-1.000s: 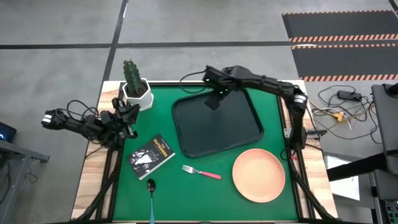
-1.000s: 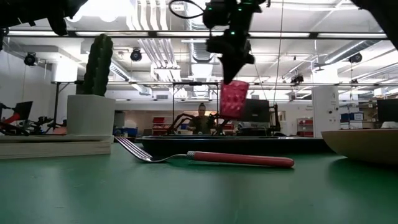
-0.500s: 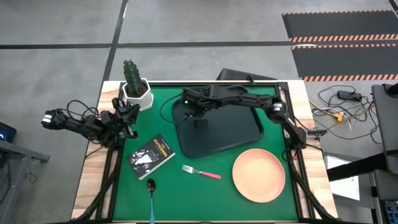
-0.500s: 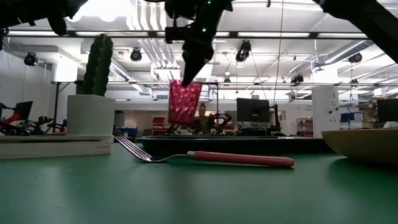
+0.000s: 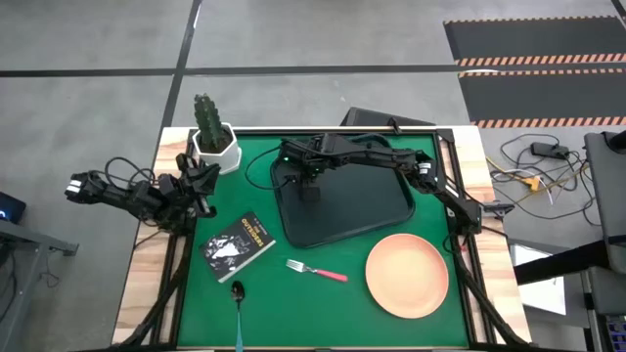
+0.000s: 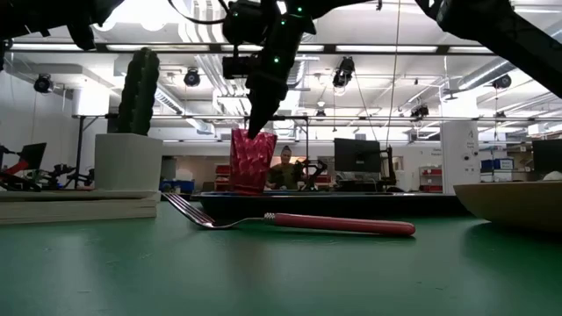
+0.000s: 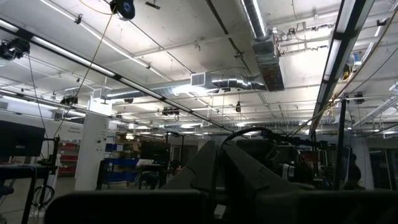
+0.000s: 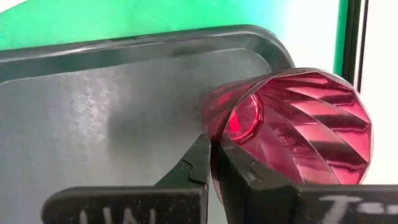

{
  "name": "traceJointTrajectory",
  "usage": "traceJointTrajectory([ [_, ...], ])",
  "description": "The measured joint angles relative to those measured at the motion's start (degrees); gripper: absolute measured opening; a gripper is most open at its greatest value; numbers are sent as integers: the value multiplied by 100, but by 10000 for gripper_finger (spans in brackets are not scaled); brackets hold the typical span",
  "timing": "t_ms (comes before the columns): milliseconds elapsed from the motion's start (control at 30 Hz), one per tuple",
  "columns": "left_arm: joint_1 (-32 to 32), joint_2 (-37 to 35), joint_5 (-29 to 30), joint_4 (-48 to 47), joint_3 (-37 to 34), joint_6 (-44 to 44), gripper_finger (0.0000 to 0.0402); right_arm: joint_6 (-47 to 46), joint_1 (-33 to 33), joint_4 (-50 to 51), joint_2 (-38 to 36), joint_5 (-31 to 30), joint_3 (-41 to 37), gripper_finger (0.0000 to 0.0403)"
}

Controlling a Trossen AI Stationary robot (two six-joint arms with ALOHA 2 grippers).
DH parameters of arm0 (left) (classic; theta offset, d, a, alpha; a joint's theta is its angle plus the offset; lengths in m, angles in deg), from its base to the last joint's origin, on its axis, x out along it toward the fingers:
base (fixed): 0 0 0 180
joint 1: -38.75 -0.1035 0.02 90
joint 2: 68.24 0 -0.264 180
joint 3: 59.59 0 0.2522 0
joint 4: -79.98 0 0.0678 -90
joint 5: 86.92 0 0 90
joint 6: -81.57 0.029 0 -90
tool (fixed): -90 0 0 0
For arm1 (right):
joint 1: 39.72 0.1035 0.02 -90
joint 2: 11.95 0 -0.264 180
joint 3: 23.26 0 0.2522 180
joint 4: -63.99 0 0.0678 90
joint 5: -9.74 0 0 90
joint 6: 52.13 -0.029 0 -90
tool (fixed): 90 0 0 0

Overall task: Pick and place plate/cup/fork/spoon on tray
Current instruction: Put the red cup on the black serving tray, then put the pink plate on the black serving tray to the bottom right of the red cup

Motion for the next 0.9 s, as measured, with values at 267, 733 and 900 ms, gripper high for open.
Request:
traceJointTrajectory([
  [267,-2,0,-1,0,0,0,8,-118,-55,-86,116,-54,-11,19],
  [733,-1,0,0,1,0,-1,8,-597,-71,330,56,-199,294,98],
  [900,0,1,0,1,0,-1,8,-1208,158,974,-242,-147,372,89],
])
